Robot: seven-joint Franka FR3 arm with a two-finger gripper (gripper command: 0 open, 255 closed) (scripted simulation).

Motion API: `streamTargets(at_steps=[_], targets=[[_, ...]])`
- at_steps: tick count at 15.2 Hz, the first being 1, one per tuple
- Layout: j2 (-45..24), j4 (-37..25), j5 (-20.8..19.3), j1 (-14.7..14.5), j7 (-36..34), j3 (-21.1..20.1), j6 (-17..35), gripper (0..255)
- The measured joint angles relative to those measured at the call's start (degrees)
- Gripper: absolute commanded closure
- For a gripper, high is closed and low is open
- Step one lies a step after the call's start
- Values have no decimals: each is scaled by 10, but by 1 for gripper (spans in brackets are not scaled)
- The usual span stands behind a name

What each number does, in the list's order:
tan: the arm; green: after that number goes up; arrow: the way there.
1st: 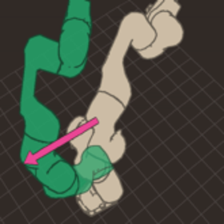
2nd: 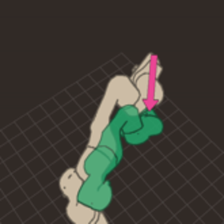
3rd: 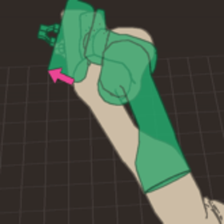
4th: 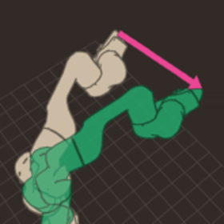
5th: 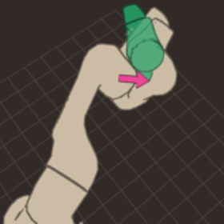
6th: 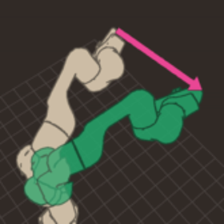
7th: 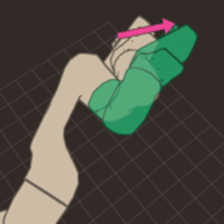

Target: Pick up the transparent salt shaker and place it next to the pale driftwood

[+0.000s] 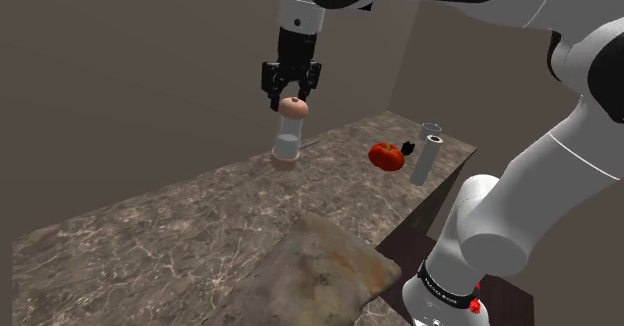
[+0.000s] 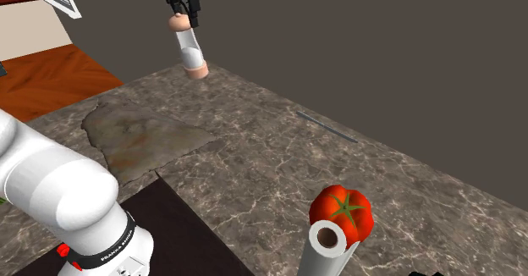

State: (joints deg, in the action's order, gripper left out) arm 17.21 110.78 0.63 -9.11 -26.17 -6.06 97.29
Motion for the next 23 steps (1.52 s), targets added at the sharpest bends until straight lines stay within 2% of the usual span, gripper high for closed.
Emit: streamTargets(at_steps=[10,17,23], targets=[[-31,-21,11,-50,-141,-94,10,255],[-100,-78,-5,-86,-249,-161,17,255],[-183,-160,-42,-126,-346,-213,7,255]])
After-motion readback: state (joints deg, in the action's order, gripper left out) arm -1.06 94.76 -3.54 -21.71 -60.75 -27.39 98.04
